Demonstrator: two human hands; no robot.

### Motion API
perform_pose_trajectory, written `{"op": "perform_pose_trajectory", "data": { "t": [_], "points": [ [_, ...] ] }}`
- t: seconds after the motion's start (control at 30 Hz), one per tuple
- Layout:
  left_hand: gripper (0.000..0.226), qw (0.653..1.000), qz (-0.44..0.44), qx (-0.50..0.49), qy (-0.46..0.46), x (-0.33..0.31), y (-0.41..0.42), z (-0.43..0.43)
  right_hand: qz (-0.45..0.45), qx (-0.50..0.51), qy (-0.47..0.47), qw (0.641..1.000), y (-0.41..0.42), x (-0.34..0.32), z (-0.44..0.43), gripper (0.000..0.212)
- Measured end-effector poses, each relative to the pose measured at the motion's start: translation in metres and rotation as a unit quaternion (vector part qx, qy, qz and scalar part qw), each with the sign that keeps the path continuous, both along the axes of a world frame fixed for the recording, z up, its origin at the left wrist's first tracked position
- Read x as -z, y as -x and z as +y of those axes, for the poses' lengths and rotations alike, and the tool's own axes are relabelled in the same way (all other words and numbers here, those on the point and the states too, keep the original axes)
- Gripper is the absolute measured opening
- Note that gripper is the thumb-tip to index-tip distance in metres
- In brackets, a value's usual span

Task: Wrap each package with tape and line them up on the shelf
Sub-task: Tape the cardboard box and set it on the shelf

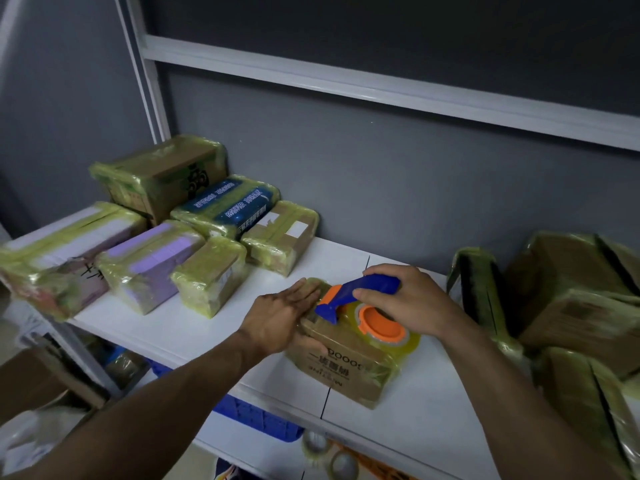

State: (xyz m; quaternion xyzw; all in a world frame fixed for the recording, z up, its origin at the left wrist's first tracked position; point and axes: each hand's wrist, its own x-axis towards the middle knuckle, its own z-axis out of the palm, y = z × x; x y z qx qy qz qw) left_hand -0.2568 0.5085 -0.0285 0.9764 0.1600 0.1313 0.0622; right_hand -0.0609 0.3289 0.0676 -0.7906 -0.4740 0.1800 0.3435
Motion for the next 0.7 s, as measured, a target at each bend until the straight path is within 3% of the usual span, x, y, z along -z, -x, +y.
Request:
{"op": "perform_pose_trajectory", "data": {
  "t": [0.1, 0.3, 0.7],
  "points": [
    [0.120, 0.999, 0.013, -0.012, -0.033, -0.002, -0.002, 0.003, 0.004, 0.008, 0.011, 1.000, 0.002, -0.009, -0.002, 0.065],
    [0.117, 0.999, -0.026, -0.011, -0.027, 0.001, -0.002, -0.003, 0.006, 0.002, 0.017, 1.000, 0.001, -0.015, -0.016, 0.045],
    [0.120, 1.000, 0.003, -0.006, -0.012, -0.001, -0.008, -0.006, 0.002, 0.003, 0.028, 1.000, -0.004, -0.020, -0.028, 0.050]
  ]
}}
